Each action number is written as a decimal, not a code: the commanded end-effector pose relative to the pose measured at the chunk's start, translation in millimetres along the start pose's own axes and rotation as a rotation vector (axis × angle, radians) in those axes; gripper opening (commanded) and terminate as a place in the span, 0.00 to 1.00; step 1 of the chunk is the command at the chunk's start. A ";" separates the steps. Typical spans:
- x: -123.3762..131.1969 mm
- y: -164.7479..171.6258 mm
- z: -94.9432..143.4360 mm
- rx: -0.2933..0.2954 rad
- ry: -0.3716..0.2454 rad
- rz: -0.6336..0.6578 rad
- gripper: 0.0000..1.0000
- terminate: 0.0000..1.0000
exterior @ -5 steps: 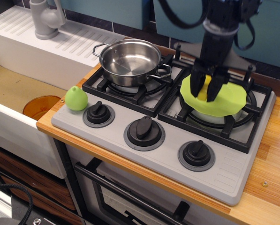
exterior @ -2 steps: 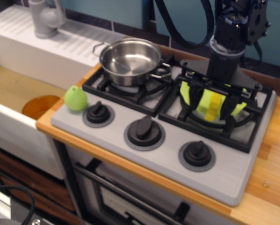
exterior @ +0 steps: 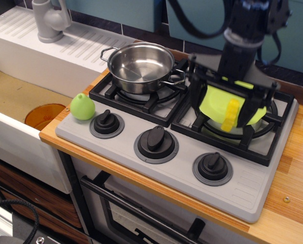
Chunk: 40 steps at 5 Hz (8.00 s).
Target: Put fry on plate and smallpear in pot or pan on stove
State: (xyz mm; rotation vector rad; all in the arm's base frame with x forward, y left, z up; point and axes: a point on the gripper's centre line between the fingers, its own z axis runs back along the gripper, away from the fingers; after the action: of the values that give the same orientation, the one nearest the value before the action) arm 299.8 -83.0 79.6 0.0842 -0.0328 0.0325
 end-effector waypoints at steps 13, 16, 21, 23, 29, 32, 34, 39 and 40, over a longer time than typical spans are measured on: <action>-28.8 166.2 12.0 0.201 -0.193 -0.123 1.00 0.00; -25.5 183.6 -13.4 0.195 -0.222 -0.132 1.00 0.00; -22.5 181.7 -20.2 0.203 -0.247 -0.121 1.00 0.00; -24.0 184.5 -30.5 0.215 -0.259 -0.137 1.00 0.00; -30.8 191.5 -80.7 0.118 -0.268 -0.191 0.00 0.00; -19.7 201.2 -29.9 0.191 -0.213 -0.154 0.00 0.00; 17.9 205.0 41.0 0.274 -0.130 -0.134 0.00 0.00; 59.4 152.7 11.2 0.195 -0.172 -0.085 1.00 0.00; 60.5 154.1 8.0 0.192 -0.184 -0.091 1.00 0.00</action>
State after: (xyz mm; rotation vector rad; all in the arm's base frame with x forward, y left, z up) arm 344.2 75.5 90.2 0.2760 -0.1786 -0.0685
